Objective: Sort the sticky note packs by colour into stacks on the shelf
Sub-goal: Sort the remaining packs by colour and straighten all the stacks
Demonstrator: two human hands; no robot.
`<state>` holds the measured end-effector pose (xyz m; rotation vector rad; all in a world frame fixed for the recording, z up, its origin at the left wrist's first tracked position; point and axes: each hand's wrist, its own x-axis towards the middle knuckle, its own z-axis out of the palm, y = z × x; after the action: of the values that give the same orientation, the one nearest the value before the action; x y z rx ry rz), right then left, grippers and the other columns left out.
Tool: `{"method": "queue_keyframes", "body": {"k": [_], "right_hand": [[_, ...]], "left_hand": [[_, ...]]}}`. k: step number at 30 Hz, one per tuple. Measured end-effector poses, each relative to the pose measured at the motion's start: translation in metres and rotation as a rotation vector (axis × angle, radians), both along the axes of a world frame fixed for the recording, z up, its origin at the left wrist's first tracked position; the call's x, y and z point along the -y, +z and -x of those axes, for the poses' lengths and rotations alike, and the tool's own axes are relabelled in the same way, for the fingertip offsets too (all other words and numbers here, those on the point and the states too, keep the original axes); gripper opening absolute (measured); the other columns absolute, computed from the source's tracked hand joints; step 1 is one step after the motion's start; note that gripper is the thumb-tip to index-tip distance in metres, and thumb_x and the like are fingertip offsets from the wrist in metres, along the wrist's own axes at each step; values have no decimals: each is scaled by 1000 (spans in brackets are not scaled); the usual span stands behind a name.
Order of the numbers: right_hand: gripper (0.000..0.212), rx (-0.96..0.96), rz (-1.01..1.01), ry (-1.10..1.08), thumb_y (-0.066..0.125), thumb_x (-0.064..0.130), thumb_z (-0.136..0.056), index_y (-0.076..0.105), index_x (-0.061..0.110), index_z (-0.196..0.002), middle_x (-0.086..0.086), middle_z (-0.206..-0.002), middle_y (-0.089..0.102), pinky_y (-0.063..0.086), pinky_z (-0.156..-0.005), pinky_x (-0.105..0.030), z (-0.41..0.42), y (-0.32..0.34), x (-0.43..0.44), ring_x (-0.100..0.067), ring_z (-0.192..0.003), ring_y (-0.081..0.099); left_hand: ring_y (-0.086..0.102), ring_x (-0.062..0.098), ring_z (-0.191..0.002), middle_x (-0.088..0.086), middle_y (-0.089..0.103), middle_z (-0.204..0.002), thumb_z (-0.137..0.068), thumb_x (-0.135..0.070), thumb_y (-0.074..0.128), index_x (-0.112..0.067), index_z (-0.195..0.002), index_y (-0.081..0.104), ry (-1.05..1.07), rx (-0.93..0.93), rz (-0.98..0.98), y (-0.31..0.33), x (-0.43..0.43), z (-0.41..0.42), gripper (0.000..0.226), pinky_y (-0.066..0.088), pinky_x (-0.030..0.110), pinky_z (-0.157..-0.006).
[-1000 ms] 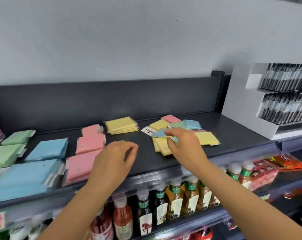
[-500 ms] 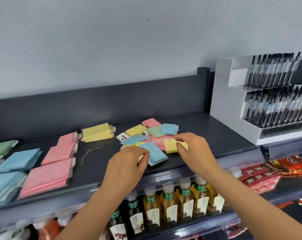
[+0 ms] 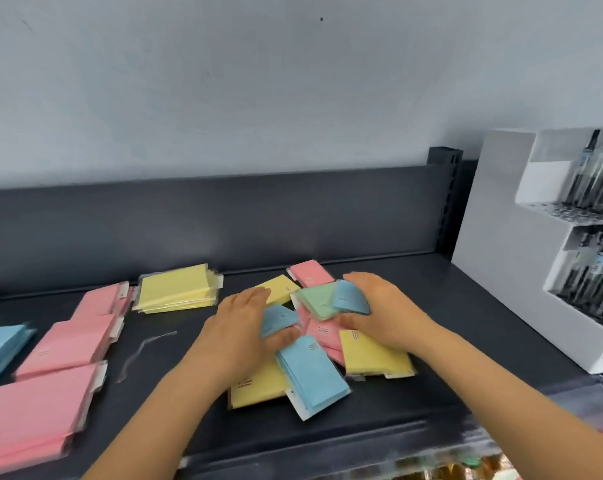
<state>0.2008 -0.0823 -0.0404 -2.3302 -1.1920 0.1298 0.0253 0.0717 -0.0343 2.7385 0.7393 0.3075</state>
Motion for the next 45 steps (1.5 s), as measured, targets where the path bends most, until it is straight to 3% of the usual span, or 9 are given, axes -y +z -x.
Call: {"method": "queue_keyframes", "body": {"k": [7, 11, 16, 22, 27, 30, 35, 41, 45], "right_hand": [[34, 134, 206, 98, 56, 40, -88, 57, 20, -115, -1, -109, 63, 50, -79, -36, -20, 7, -1, -20, -91, 59], [20, -26, 48, 125, 44, 28, -95, 58, 16, -86, -3, -73, 58, 33, -52, -26, -32, 18, 14, -12, -56, 42], [30, -142, -68, 69, 42, 28, -96, 53, 1, -86, -6, -69, 51, 31, -54, -30, -46, 18, 35, -16, -57, 39], [22, -210, -286, 5, 42, 28, -96, 58, 13, -92, -9, -91, 67, 50, -77, -44, -53, 20, 53, -30, -87, 65], [23, -239, -451, -32, 42, 25, -96, 57, 8, -97, -5, -93, 66, 52, -79, -50, -55, 25, 65, -29, -88, 65], [19, -243, -485, -4, 43, 24, -97, 58, 12, -94, 0, -93, 66, 53, -79, -48, -57, 24, 69, -24, -88, 65], [18, -183, -530, 57, 43, 23, -97, 53, 31, -84, 10, -81, 61, 41, -52, -13, -51, 19, 67, -7, -68, 55], [20, -158, -580, 149, 44, 24, -97, 57, 28, -112, 0, -85, 65, 42, -55, -20, -34, 21, 61, -20, -72, 57], [24, -154, -575, 201, 44, 26, -97, 57, 24, -117, 8, -86, 63, 42, -61, -13, -19, 23, 50, -11, -77, 58]], "left_hand": [[30, 10, -134, -13, 34, -147, -82, -60, 54, -27, -136, 42, -160, -39, -101, 13, 8, -24, 64, 30, 31, -107], [39, 19, -129, -2, 44, -141, -85, -55, 53, -19, -133, 44, -205, -166, -211, 19, 26, -51, 61, 36, 39, -104], [52, 28, -115, 8, 55, -128, -88, -56, 48, -15, -132, 43, -163, -281, -257, 18, 39, -83, 60, 43, 40, -94], [60, 33, -98, 12, 64, -108, -99, -29, 37, -11, -117, 51, -119, -290, -520, 14, 40, -98, 29, 50, 41, -81], [57, 31, -64, 8, 62, -74, -99, -27, 38, -11, -92, 50, 106, 287, -307, 32, 30, -84, 20, 35, 33, -55], [47, 9, -48, -3, 54, -65, -97, -27, 42, -14, -88, 51, 117, 499, -255, 34, 36, -68, 19, 27, 25, -44], [53, 2, -52, -15, 54, -67, -98, -27, 40, -18, -91, 50, 238, 803, -110, 38, 54, -50, 15, 39, 15, -44], [58, -2, -68, -16, 58, -81, -99, -26, 40, -14, -94, 53, 342, 922, 58, 37, 62, -33, 18, 47, 20, -53], [58, 9, -71, -10, 61, -81, -99, -26, 40, -17, -93, 54, 382, 907, 48, 27, 60, -9, 17, 47, 24, -55]]}}
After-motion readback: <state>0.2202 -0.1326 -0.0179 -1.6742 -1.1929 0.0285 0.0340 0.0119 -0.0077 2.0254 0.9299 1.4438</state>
